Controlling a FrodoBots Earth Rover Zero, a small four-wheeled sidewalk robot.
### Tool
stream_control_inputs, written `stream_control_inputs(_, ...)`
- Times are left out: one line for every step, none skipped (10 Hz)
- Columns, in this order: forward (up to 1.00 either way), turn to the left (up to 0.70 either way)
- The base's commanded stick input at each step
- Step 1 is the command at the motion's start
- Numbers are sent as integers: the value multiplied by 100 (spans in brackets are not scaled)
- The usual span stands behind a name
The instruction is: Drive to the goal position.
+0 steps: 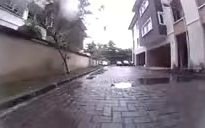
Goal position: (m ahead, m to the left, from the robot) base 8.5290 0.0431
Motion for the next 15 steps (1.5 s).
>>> stream_control_inputs(85,0)
stream_control_inputs(85,0)
stream_control_inputs(85,0)
stream_control_inputs(85,0)
stream_control_inputs(85,0)
stream_control_inputs(85,0)
stream_control_inputs(85,0)
stream_control_inputs(85,0)
stream_control_inputs(85,0)
stream_control_inputs(85,0)
stream_control_inputs(85,0)
stream_control_inputs(85,0)
stream_control_inputs(85,0)
stream_control_inputs(85,0)
stream_control_inputs(85,0)
